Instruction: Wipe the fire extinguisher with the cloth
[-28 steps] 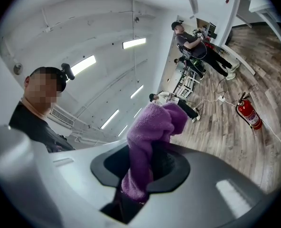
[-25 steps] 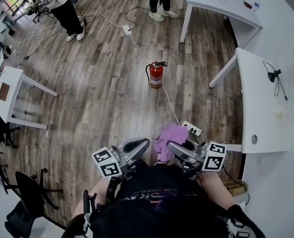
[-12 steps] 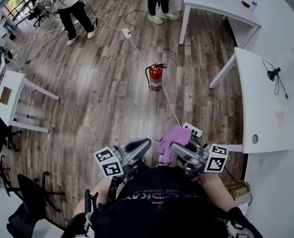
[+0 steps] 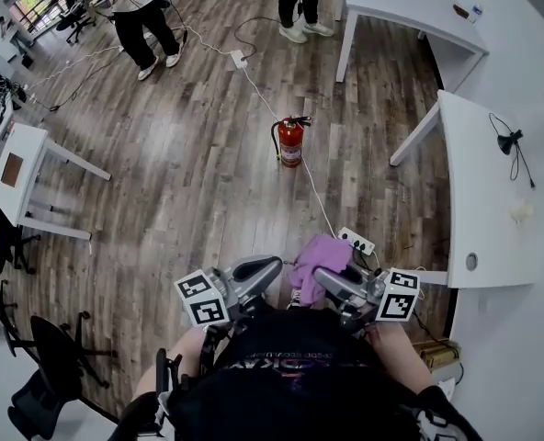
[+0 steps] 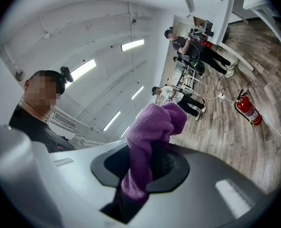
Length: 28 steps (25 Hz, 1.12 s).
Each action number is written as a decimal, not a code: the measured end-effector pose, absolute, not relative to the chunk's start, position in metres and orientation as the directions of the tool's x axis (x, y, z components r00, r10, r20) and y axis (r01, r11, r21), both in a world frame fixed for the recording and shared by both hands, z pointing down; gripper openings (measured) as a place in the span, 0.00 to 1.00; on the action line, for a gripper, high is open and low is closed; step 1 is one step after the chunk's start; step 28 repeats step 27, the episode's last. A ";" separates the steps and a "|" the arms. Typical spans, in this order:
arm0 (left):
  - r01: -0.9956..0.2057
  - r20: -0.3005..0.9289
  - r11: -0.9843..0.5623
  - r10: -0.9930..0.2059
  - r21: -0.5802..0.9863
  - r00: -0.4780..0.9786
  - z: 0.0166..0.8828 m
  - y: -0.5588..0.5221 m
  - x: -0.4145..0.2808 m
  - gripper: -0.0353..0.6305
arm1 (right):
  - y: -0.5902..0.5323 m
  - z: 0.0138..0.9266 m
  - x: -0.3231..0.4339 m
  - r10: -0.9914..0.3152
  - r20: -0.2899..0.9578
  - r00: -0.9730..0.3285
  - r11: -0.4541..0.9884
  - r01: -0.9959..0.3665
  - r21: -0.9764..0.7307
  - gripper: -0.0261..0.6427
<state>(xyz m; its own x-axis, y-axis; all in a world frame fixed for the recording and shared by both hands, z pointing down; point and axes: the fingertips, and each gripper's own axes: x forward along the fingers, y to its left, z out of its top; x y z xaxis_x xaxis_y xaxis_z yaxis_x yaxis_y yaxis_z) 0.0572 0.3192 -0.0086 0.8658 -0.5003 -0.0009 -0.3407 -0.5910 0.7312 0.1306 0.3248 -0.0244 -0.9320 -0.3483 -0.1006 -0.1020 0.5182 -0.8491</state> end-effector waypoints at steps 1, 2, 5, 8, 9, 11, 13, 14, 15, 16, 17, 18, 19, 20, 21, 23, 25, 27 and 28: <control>-0.342 0.000 -0.589 -0.502 0.732 0.865 -0.008 0.319 0.057 0.05 | 0.325 -0.025 0.130 -0.347 -0.099 -0.933 0.520 -0.103 -0.848 0.17; -0.343 0.001 -0.587 -0.503 0.733 0.864 -0.008 0.319 0.057 0.05 | 0.324 -0.024 0.130 -0.346 -0.097 -0.933 0.521 -0.105 -0.847 0.17; -0.343 0.006 -0.587 -0.499 0.733 0.867 -0.007 0.320 0.059 0.05 | 0.325 -0.023 0.131 -0.349 -0.091 -0.933 0.515 -0.110 -0.850 0.17; -0.341 0.009 -0.590 -0.491 0.732 0.871 -0.008 0.321 0.060 0.05 | 0.325 -0.022 0.132 -0.360 -0.094 -0.928 0.508 -0.111 -0.854 0.17; -0.340 0.010 -0.591 -0.489 0.732 0.872 -0.007 0.321 0.060 0.05 | 0.325 -0.022 0.132 -0.363 -0.095 -0.927 0.508 -0.111 -0.854 0.17; -0.339 0.012 -0.590 -0.487 0.733 0.874 -0.006 0.321 0.063 0.05 | 0.325 -0.022 0.135 -0.369 -0.099 -0.924 0.508 -0.111 -0.854 0.17; -0.339 0.014 -0.591 -0.484 0.732 0.875 -0.005 0.321 0.066 0.05 | 0.326 -0.020 0.139 -0.373 -0.100 -0.922 0.505 -0.112 -0.856 0.17; -0.338 0.015 -0.592 -0.483 0.732 0.876 -0.005 0.321 0.067 0.05 | 0.326 -0.020 0.140 -0.376 -0.100 -0.921 0.504 -0.113 -0.856 0.17; -0.338 0.015 -0.592 -0.482 0.732 0.876 -0.005 0.321 0.068 0.05 | 0.326 -0.020 0.141 -0.377 -0.100 -0.921 0.504 -0.113 -0.856 0.17; -0.337 0.015 -0.592 -0.481 0.732 0.877 -0.005 0.321 0.068 0.05 | 0.326 -0.020 0.141 -0.378 -0.101 -0.920 0.505 -0.113 -0.856 0.17; -0.336 0.014 -0.592 -0.480 0.732 0.877 -0.005 0.321 0.069 0.05 | 0.326 -0.021 0.142 -0.378 -0.102 -0.920 0.506 -0.113 -0.855 0.17; -0.336 0.014 -0.592 -0.480 0.733 0.877 -0.005 0.321 0.070 0.05 | 0.326 -0.021 0.142 -0.378 -0.102 -0.920 0.507 -0.113 -0.854 0.17; -0.335 0.014 -0.592 -0.479 0.733 0.878 -0.005 0.321 0.070 0.05 | 0.326 -0.021 0.143 -0.378 -0.102 -0.920 0.508 -0.114 -0.854 0.17; -0.335 0.014 -0.592 -0.478 0.733 0.878 -0.005 0.321 0.071 0.05 | 0.326 -0.021 0.144 -0.378 -0.101 -0.920 0.508 -0.115 -0.854 0.17; -0.335 0.015 -0.592 -0.478 0.733 0.878 -0.005 0.321 0.072 0.05 | 0.326 -0.020 0.145 -0.378 -0.100 -0.920 0.507 -0.116 -0.854 0.17; -0.334 0.016 -0.592 -0.477 0.733 0.879 -0.004 0.320 0.073 0.05 | 0.325 -0.019 0.146 -0.380 -0.098 -0.920 0.504 -0.117 -0.856 0.17; -0.334 0.016 -0.591 -0.477 0.734 0.879 -0.004 0.319 0.073 0.05 | 0.324 -0.019 0.146 -0.381 -0.097 -0.919 0.504 -0.119 -0.855 0.17; -0.334 0.017 -0.590 -0.476 0.735 0.879 -0.004 0.318 0.073 0.05 | 0.323 -0.019 0.146 -0.382 -0.096 -0.919 0.504 -0.120 -0.855 0.17; -0.334 0.017 -0.590 -0.476 0.735 0.879 -0.004 0.318 0.073 0.05 | 0.323 -0.019 0.146 -0.382 -0.096 -0.919 0.504 -0.120 -0.855 0.17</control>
